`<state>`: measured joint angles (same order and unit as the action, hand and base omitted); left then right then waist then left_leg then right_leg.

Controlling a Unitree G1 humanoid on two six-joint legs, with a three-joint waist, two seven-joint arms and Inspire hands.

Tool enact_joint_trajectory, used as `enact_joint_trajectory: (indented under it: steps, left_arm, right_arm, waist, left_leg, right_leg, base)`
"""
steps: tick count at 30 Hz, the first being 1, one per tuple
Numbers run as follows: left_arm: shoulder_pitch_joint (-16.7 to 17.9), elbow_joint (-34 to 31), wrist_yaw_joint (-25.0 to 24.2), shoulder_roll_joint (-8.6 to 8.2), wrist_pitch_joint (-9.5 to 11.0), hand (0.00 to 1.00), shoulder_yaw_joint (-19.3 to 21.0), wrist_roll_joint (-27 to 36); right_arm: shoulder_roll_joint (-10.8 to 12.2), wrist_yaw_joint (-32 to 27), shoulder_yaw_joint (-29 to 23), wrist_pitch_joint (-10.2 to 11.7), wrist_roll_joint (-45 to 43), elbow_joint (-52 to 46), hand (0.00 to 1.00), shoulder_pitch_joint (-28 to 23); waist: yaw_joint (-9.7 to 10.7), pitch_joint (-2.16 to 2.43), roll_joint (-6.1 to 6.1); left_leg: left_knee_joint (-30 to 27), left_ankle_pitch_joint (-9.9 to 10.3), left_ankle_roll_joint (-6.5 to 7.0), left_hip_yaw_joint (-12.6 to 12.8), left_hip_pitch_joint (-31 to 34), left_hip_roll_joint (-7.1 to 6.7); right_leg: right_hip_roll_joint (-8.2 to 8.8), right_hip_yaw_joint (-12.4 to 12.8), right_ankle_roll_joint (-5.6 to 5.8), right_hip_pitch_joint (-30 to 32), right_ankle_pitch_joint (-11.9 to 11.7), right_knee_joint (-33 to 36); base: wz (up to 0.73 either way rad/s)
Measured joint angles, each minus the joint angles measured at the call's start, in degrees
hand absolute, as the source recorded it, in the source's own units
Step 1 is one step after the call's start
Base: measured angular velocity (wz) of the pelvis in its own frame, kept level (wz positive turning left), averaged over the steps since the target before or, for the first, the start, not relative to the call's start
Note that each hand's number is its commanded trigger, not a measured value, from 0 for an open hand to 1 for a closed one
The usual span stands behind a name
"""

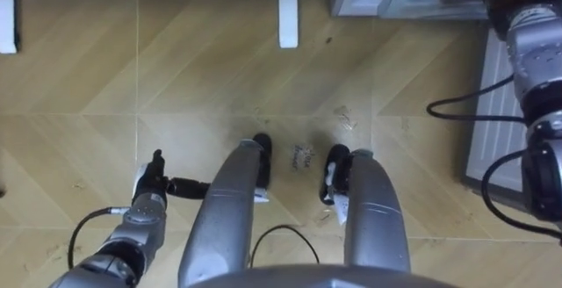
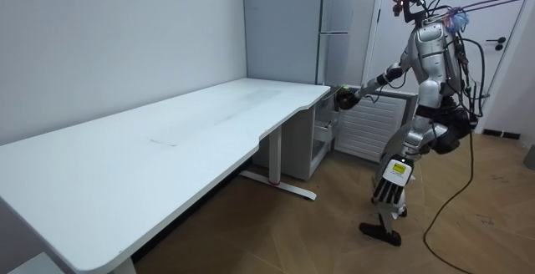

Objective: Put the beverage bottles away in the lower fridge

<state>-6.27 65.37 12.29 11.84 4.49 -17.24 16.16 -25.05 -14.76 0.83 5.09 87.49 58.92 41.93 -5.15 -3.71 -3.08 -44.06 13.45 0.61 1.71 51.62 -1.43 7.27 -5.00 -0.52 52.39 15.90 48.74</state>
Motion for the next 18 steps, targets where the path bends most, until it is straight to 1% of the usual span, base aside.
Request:
enact_joint_trajectory:
  steps: [1, 3, 5, 8, 9, 10, 11, 14, 18]
  left_arm:
    - [0.26, -0.05, -0.05, 0.15, -0.37, 0.0, 0.0, 0.01]
    - [0.67, -0.2, -0.07, 0.27, -0.46, 0.0, 0.01, -0.01]
    - [1.15, -0.66, -0.07, 0.34, -0.56, 0.0, 0.08, -0.03]
    - [1.45, -1.03, -0.08, 0.64, -0.79, 0.0, 0.08, -0.05]
    - [1.44, -1.22, -0.07, 0.8, -0.79, 0.0, 0.08, -0.08]
    - [1.43, -1.25, 0.0, 0.86, -0.79, 0.0, 0.08, -0.08]
    - [1.43, -1.23, 0.03, 0.86, -0.79, 0.0, 0.08, -0.07]
    - [1.71, -1.11, 0.29, 0.85, -1.37, 0.0, 0.07, -0.07]
    - [2.29, -1.24, 1.22, 0.84, -2.13, 0.0, 0.14, -0.1]
  right_arm:
    - [-0.01, 0.0, -0.01, -0.04, 0.38, -0.01, 1.0, 0.0]
    - [-0.01, 0.0, -0.44, -0.14, 0.47, -0.01, 1.0, 0.0]
    - [-0.01, -0.04, -2.15, -0.44, 0.71, 0.01, 1.0, -0.01]
    - [-0.03, -0.06, -2.23, -0.92, 0.73, 0.05, 1.0, 0.0]
    - [-0.03, -0.2, -2.25, -0.93, 0.89, 0.06, 0.84, 0.0]
    - [-0.03, -0.35, -2.25, -0.96, 1.19, 0.06, 0.02, 0.0]
    - [-0.03, -0.52, -2.26, -1.01, 1.31, 0.06, 0.0, 0.0]
    - [-0.02, -2.53, -2.24, -2.12, 2.61, 0.99, 0.0, 0.03]
    - [-0.03, -5.06, -2.73, -2.67, 3.04, 1.3, 0.0, 0.03]
  waist:
    - [0.02, -0.01, -0.22]
    - [0.0, 0.01, -0.25]
    - [-0.02, 0.01, -0.28]
    - [0.07, 0.01, -0.32]
    - [0.07, 0.01, -0.32]
    - [0.07, 0.02, -0.32]
    - [0.05, 0.02, -0.32]
    - [-0.19, 0.01, -0.33]
    - [-0.65, 0.01, -0.33]
  left_leg:
    - [0.39, -0.09, 0.11, 0.12, -0.14, -0.02]
    - [0.55, -0.18, 0.26, 0.13, -0.14, 0.03]
    - [0.86, -0.13, 0.44, 0.23, -0.14, -0.18]
    - [0.96, -0.06, 0.55, 0.4, -0.14, -0.2]
    - [1.05, -0.07, 0.56, 0.4, -0.16, -0.26]
    - [1.25, -0.12, 0.62, 0.43, -0.25, -0.33]
    - [1.37, -0.18, 0.67, 0.49, -0.33, -0.33]
    - [2.73, -0.55, 0.84, 0.49, -2.02, -0.32]
    - [3.92, -0.84, 0.81, 0.45, -3.2, -0.34]
  right_leg:
    - [0.02, 0.05, 0.09, -0.09, -0.12, -0.37]
    - [0.29, -0.41, 0.01, -0.28, -0.26, -0.83]
    - [0.66, -0.6, 0.01, -0.28, -0.34, -1.16]
    - [0.77, -0.59, 0.09, -0.3, -0.29, -1.29]
    - [0.86, -0.65, 0.14, -0.33, -0.26, -1.28]
    - [0.99, -0.73, 0.15, -0.38, -0.26, -1.32]
    - [1.05, -0.76, 0.15, -0.44, -0.26, -1.37]
    - [1.11, -1.13, 0.25, -2.3, -0.33, -2.54]
    - [1.05, -1.25, 0.35, -3.54, -0.41, -3.57]
  base:
    - [0.0]
    - [0.0]
    - [0.0]
    - [0.0]
    - [0.04]
    - [0.05]
    - [0.05]
    - [0.06]
    - [0.0]
